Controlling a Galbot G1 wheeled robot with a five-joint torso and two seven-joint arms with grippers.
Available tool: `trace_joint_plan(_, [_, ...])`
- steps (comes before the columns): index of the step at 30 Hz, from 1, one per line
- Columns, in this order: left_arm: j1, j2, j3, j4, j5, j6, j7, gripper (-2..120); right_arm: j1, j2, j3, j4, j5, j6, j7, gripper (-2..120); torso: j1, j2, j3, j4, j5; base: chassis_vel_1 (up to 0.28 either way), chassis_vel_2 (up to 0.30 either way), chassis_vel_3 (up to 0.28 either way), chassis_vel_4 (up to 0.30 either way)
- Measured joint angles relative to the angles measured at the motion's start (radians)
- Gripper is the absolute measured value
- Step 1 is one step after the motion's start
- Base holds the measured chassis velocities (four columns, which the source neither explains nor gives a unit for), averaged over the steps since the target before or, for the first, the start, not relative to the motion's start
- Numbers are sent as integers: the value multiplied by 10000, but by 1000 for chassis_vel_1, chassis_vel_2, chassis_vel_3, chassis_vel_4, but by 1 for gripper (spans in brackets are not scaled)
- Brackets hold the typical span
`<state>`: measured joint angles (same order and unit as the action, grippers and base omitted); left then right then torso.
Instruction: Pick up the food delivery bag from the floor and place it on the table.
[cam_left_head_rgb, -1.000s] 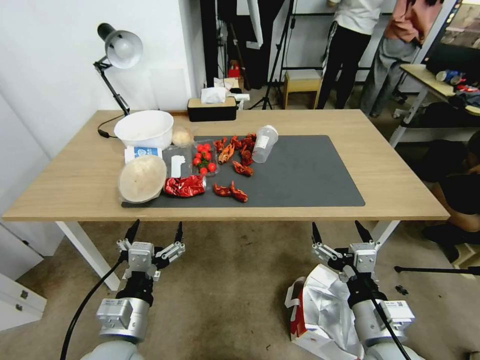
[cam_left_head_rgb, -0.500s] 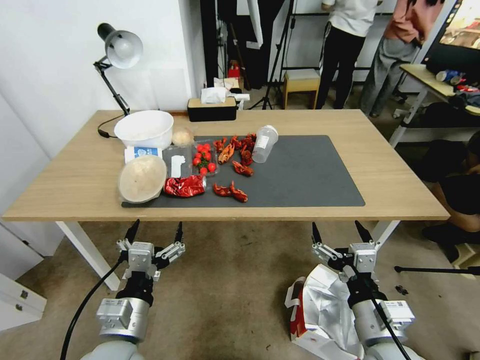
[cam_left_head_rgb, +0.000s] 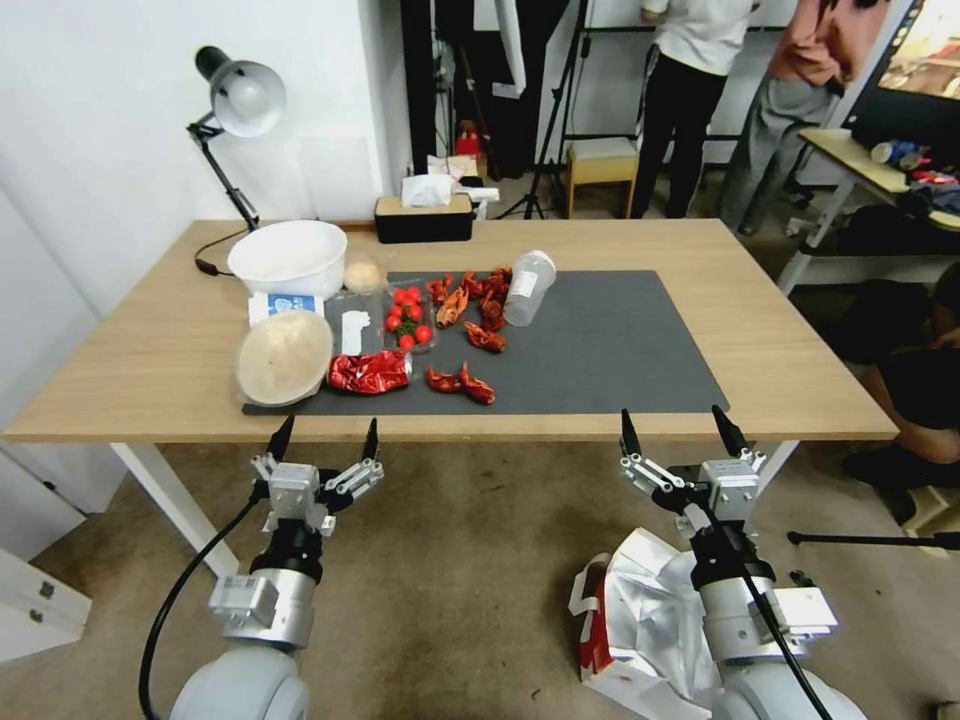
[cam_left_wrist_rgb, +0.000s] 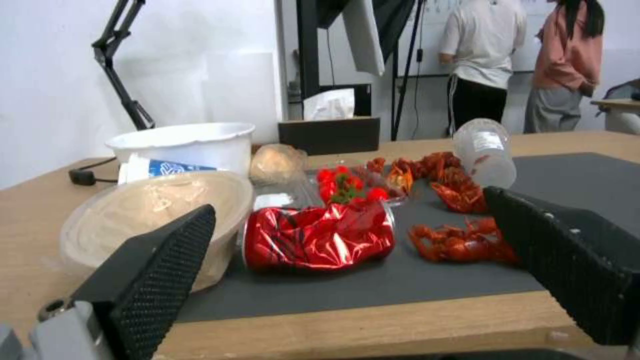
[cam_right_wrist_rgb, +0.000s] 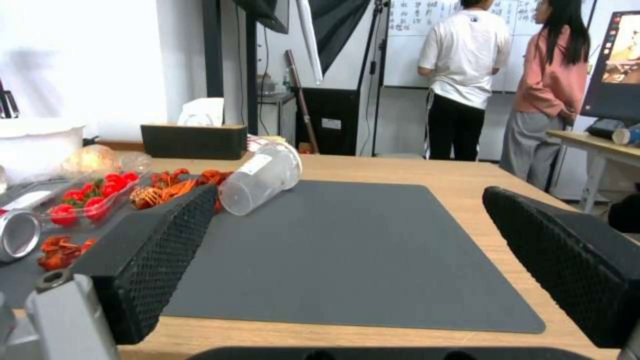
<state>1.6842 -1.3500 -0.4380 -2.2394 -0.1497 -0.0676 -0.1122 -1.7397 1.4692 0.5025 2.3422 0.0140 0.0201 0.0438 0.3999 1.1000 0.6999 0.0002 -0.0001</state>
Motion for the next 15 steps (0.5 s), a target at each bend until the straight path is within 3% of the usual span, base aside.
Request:
trace_joint_plan(3, [-11,12,-11,72,33,-132,-9,100,53,-12,29,-73,81,19,-59,100,0,0,0,-1,1,0,0,0,0])
trace_joint_plan(9, [-57,84,-280,648,59,-1169,52,100,253,-76,142,-379,627,472,-450,100,0,0,1,-2,0,0,0,0,0])
trace_joint_plan(15, [-54,89,-256,679,66,-1268,-114,100,313,-31,94,-395,707,524,-445,100,-1,-6,-3,-2,1,0,0,0,0])
